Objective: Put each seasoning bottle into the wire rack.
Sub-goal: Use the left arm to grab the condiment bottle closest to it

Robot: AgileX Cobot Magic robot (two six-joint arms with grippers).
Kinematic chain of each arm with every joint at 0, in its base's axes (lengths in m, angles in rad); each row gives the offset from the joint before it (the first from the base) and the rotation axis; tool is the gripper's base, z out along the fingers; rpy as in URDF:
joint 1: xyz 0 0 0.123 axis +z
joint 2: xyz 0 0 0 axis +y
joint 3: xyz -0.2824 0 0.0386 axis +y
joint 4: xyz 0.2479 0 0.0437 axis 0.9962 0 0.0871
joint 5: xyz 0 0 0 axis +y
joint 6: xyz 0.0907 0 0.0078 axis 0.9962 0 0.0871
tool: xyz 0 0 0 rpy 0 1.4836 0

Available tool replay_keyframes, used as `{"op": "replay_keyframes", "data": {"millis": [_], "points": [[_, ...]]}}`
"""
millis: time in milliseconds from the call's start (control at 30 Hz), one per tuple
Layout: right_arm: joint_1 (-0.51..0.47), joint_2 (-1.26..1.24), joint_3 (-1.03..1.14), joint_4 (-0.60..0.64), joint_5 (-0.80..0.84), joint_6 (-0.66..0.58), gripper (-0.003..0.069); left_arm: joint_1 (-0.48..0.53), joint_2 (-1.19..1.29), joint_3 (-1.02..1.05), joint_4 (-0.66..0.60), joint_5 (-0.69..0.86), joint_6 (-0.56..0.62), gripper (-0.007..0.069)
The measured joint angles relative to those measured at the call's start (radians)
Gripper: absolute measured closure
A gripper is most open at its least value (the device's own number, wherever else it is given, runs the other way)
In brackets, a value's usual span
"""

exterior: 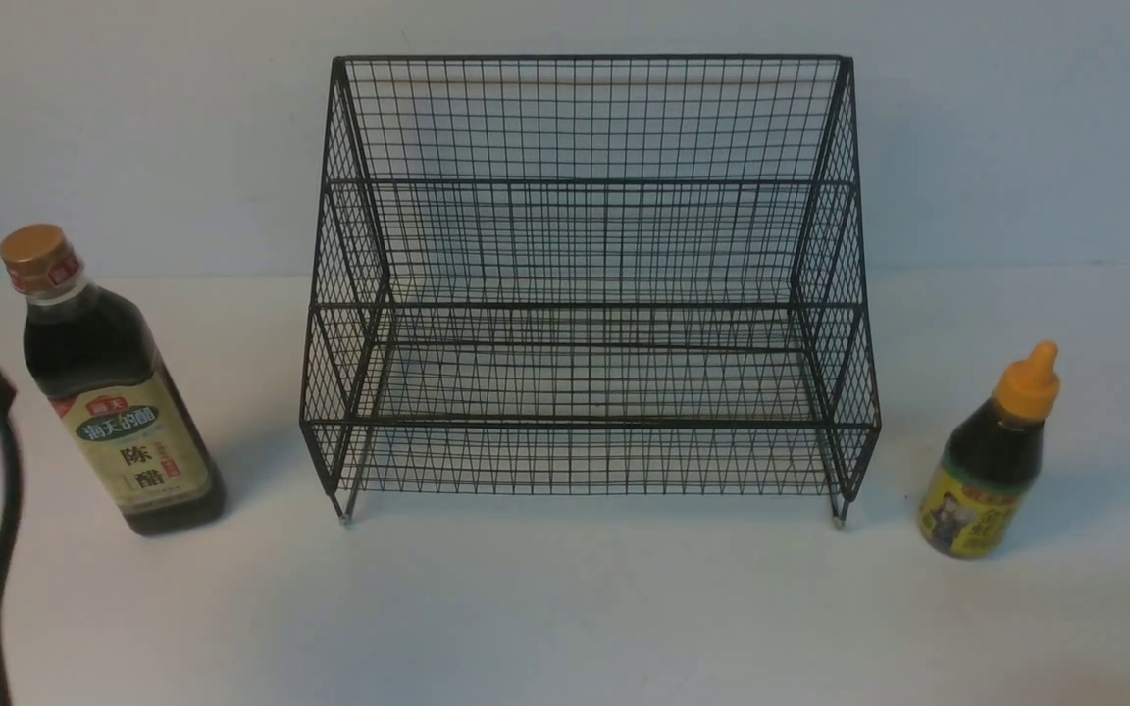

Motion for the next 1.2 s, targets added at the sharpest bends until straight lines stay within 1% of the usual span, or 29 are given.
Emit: {"op": "replay_keyframes", "data": {"millis": [167, 233, 267, 333, 367, 400, 433, 467, 533, 733, 1033, 1200], "points": [[0.000, 0.000, 0.000, 0.000, 0.000, 0.000, 0.0673, 0.000, 0.141, -0.083, 0.001, 0.000, 0.001, 0.0421], [0.000, 0.000, 0.000, 0.000, 0.000, 0.000, 0.0673, 0.000, 0.177, -0.106, 0.001, 0.000, -0.007, 0.0352], [0.000, 0.000, 0.000, 0.000, 0.000, 0.000, 0.0673, 0.000, 0.186, -0.108, 0.001, 0.000, -0.007, 0.0344], [0.000, 0.000, 0.000, 0.000, 0.000, 0.000, 0.0673, 0.000, 0.220, -0.124, -0.001, -0.001, -0.008, 0.0274], [0.000, 0.000, 0.000, 0.000, 0.000, 0.000, 0.0673, 0.000, 0.259, -0.136, -0.018, -0.008, -0.008, 0.0212], [0.000, 0.000, 0.000, 0.000, 0.000, 0.000, 0.0673, 0.000, 0.280, -0.145, -0.033, -0.015, -0.008, 0.0182], [0.000, 0.000, 0.000, 0.000, 0.000, 0.000, 0.0673, 0.000, 0.284, -0.146, -0.033, -0.015, -0.008, 0.0182], [0.000, 0.000, 0.000, 0.000, 0.000, 0.000, 0.0673, 0.000, 0.314, -0.160, -0.059, -0.027, -0.008, 0.0148], [0.000, 0.000, 0.000, 0.000, 0.000, 0.000, 0.0673, 0.000, 0.358, -0.185, -0.097, -0.045, -0.008, 0.0106], [0.000, 0.000, 0.000, 0.000, 0.000, 0.000, 0.0673, 0.000, 0.444, -0.223, -0.117, -0.063, 0.020, 0.0091], [0.000, 0.000, 0.000, 0.000, 0.000, 0.000, 0.0673, 0.000, 0.483, -0.227, -0.161, -0.097, 0.110, 0.0091], [0.000, 0.000, 0.000, 0.000, 0.000, 0.000, 0.0673, 0.000, 0.507, -0.230, -0.177, -0.104, 0.123, 0.0091]]}}
